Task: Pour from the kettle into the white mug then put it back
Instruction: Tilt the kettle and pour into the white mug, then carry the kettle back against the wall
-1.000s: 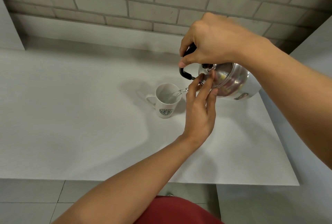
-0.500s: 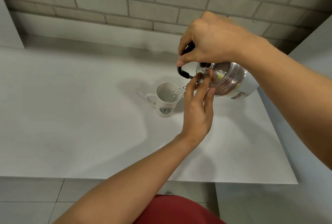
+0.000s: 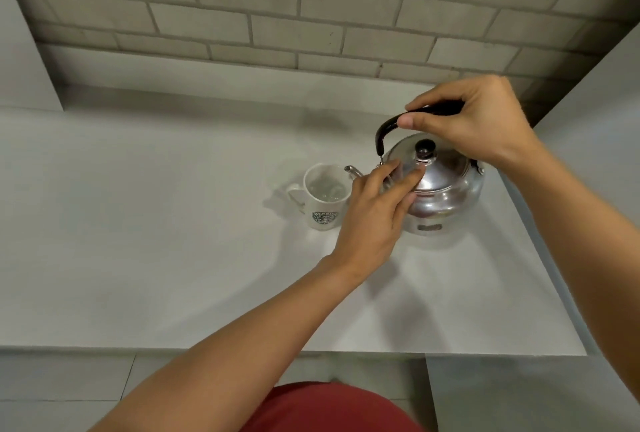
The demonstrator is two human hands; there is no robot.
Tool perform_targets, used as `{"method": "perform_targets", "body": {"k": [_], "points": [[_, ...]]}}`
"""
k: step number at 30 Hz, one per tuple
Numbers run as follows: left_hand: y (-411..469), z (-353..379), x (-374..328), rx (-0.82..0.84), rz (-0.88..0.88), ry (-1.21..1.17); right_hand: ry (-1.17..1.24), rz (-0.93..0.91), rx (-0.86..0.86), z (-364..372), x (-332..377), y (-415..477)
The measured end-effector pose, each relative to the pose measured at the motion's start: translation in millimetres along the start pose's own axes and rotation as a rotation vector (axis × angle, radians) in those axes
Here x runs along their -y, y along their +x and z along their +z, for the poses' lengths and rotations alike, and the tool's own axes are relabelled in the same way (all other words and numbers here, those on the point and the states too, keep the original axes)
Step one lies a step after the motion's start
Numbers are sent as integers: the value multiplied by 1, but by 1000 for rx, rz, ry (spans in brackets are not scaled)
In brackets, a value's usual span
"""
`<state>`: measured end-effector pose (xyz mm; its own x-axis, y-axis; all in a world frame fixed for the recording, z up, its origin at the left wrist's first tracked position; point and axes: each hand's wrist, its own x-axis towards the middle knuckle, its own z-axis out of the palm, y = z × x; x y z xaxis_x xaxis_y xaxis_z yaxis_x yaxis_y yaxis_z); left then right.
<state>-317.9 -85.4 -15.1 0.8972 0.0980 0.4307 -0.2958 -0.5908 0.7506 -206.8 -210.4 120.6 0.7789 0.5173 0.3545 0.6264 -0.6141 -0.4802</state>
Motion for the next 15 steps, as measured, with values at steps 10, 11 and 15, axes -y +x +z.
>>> {"method": "perform_targets", "body": {"k": [10,11,15], "points": [[57,-18,-2,87,-123,-48,302,218,-245,8,-63,-41],[68,-19,-2,152,-143,-24,330,223,-253,10,-66,-42],[108,-15,-9,327,-139,-60,393,227,-305,6,-85,-34]]}}
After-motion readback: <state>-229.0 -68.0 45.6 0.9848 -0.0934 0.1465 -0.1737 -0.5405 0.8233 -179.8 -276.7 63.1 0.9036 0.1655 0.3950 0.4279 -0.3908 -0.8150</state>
